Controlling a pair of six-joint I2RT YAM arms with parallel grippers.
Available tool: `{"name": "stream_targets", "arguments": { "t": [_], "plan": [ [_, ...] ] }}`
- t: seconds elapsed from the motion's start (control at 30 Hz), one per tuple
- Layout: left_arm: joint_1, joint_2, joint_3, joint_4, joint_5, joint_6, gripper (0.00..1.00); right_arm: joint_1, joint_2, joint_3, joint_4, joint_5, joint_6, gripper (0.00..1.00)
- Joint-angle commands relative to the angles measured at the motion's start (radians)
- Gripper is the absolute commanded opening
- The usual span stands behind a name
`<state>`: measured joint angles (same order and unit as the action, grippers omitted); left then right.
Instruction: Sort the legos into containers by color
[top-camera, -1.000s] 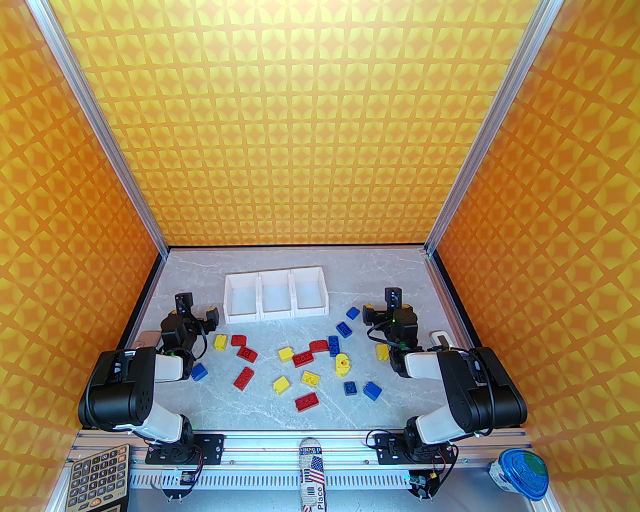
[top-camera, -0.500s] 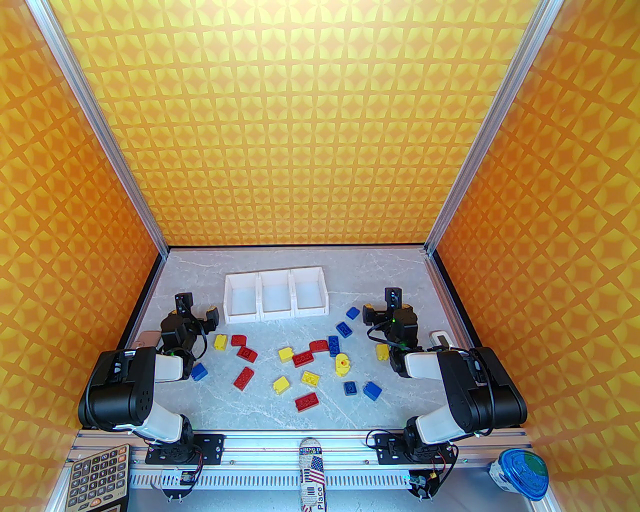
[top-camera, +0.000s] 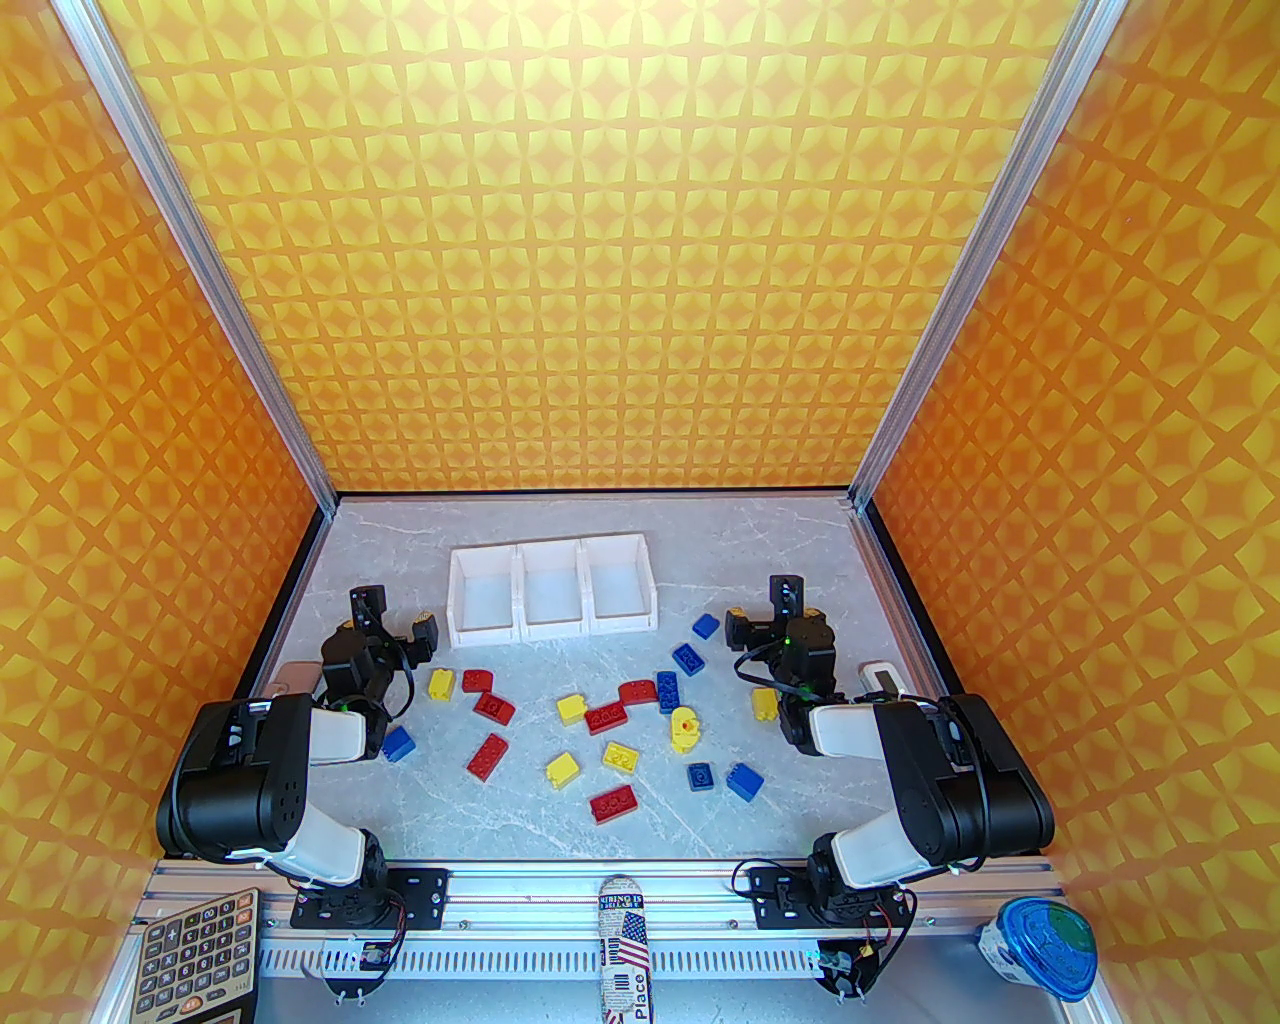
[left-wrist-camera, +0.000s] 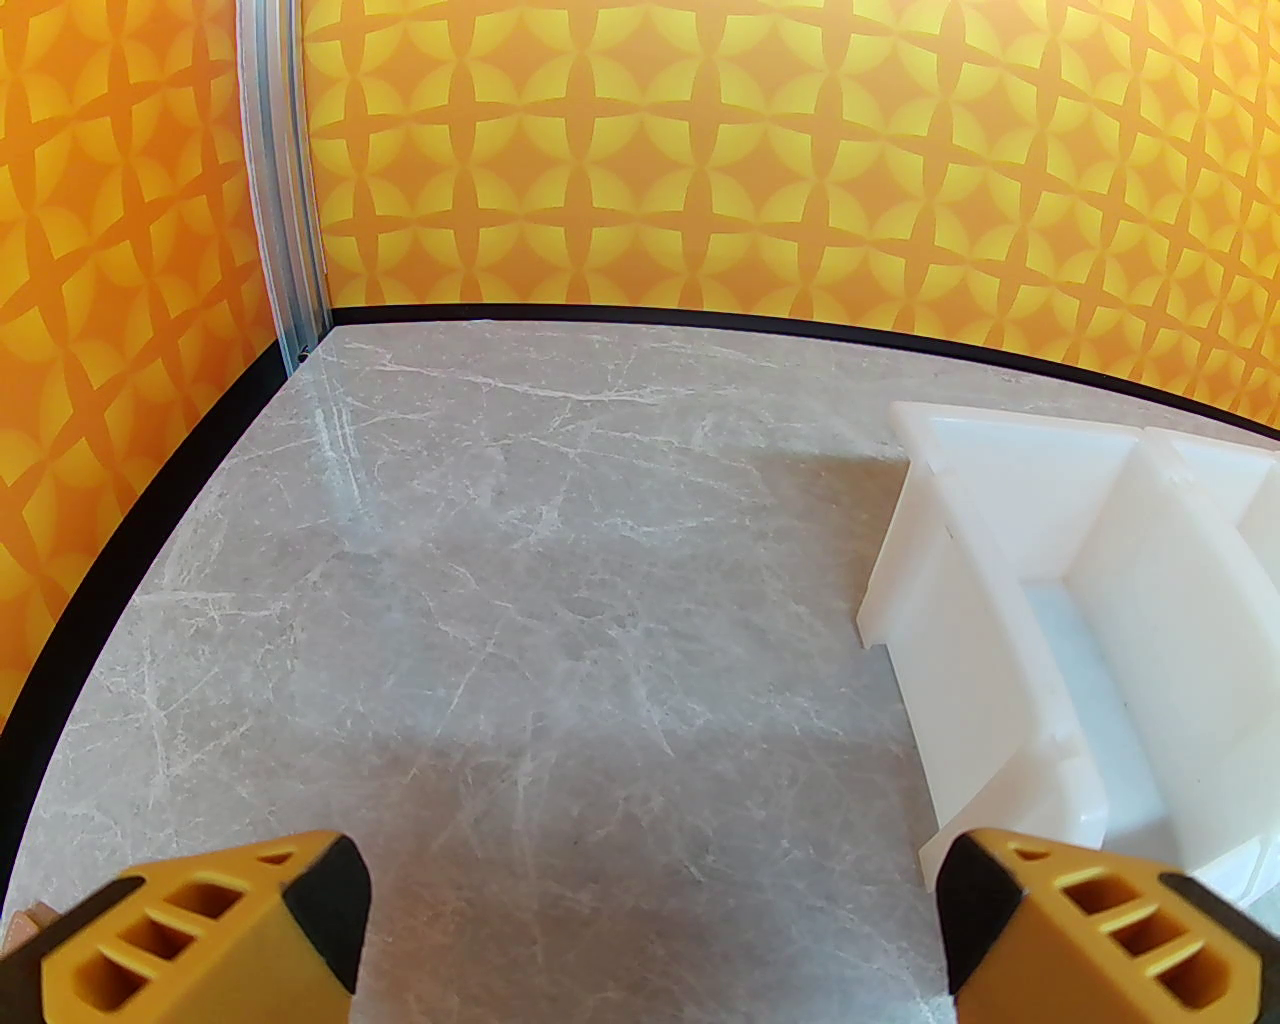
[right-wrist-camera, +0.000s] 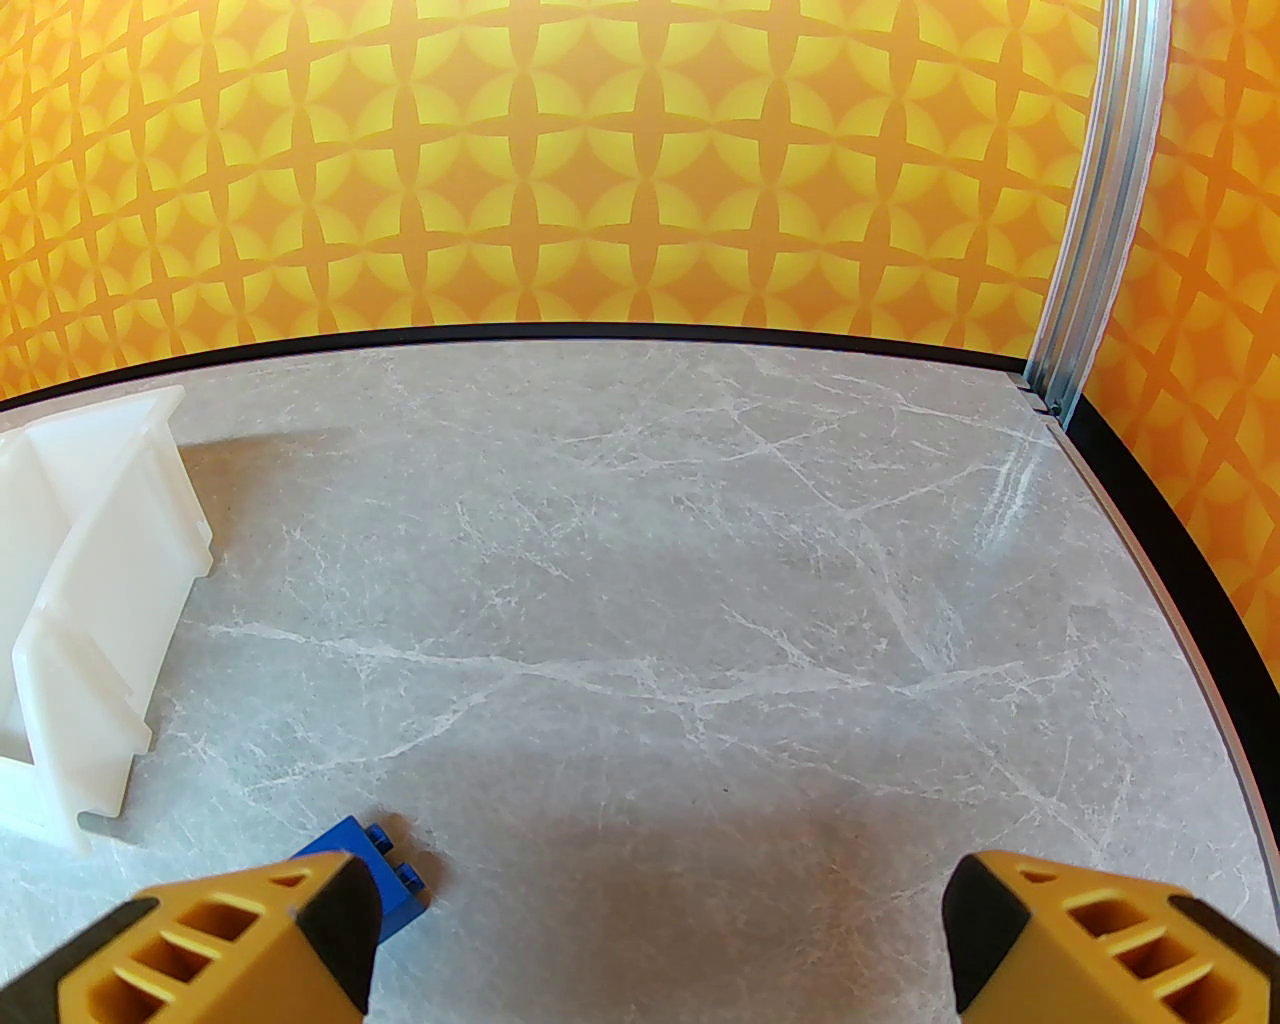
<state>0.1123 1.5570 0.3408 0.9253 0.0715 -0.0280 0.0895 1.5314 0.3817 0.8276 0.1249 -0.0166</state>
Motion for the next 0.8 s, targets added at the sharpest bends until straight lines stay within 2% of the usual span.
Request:
{"name": "stream_targets", "arguments": {
  "t": [0.0, 0.17, 0.27, 0.37, 0.43, 0.5, 0.6, 0.67, 0.77],
  "plan": [
    [-0.002, -0.006, 0.018, 0.009, 0.020, 0.010, 0.99, 0.001, -0.009, 0.014, 0.008, 0.016, -0.015, 0.98],
    [-0.001, -0.008, 0.019, 0.011, 0.020, 0.011, 0.99, 0.000, -0.025, 0.013, 0.003, 0.010, -0.022, 0.98],
    [-0.010, -0.070, 0.035, -0.072, -0.013, 0.010, 0.99, 0.001, -0.140, 0.033, -0.130, 0.020, -0.016, 0.98],
    [-0.010, -0.184, 0.082, -0.257, -0.112, -0.026, 0.99, 0.001, -0.273, 0.047, -0.232, 0.027, -0.005, 0.98],
    [-0.010, -0.281, 0.106, -0.354, -0.135, -0.042, 0.99, 0.001, -0.377, 0.080, -0.332, 0.035, 0.025, 0.98],
    [-0.010, -0.399, 0.135, -0.453, -0.140, -0.079, 0.99, 0.001, -0.454, 0.170, -0.520, 0.059, 0.057, 0.98],
    [-0.010, -0.560, 0.241, -0.678, -0.153, -0.209, 0.99, 0.004, -0.501, 0.323, -0.771, 0.108, 0.092, 0.98],
    [-0.025, -0.618, 0.326, -0.825, -0.151, -0.283, 0.99, 0.003, -0.520, 0.399, -0.872, 0.134, 0.132, 0.99],
    [-0.092, -0.669, 0.427, -0.978, -0.151, -0.316, 0.99, 0.005, -0.534, 0.480, -0.987, 0.069, 0.179, 0.98]
  ]
}}
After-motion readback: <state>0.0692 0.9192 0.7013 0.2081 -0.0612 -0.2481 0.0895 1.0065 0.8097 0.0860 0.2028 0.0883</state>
